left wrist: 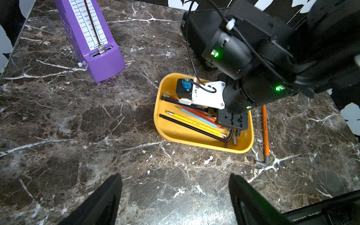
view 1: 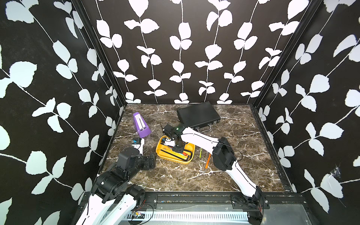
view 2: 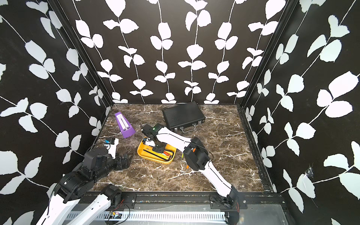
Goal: Put the hex key on the desktop into the storage box
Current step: Place the Allen key in the storage box.
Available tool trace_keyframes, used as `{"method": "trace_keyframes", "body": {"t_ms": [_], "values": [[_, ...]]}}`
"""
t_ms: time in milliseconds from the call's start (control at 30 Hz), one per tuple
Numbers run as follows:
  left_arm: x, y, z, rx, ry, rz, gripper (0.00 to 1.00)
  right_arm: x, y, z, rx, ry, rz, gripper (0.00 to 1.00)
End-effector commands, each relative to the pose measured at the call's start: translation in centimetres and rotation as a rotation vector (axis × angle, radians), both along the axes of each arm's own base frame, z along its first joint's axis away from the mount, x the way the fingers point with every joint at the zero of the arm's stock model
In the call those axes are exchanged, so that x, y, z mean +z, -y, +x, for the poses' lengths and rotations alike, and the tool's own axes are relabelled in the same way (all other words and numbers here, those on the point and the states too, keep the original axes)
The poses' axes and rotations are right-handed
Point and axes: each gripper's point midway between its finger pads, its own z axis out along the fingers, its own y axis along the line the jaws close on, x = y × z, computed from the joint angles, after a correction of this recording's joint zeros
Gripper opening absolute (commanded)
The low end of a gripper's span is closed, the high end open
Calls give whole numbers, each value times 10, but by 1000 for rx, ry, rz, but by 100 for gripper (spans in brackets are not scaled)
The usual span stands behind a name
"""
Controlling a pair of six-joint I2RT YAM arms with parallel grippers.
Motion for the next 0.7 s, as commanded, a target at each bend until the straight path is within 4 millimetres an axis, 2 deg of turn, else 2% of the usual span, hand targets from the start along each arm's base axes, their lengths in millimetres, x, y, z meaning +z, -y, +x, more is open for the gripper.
{"method": "trace_keyframes", "body": {"t_ms": [0,133,367,567,667], "values": [[-1,2,3,-5,3,4,87,-10,5,-6,-31,-19,-31,2],[-1,2,3,-6,3,4,87,3,1,-3,-50,2,-1,16],[-1,2,3,-5,4,4,87,33,-3,3,-94,52,58,25],[-1,2,3,-6,5,5,87,85,-4,17,-194,143,183,31],[-1,2,3,-6,6,4,87,113,5,25,-284,189,250,31]]}}
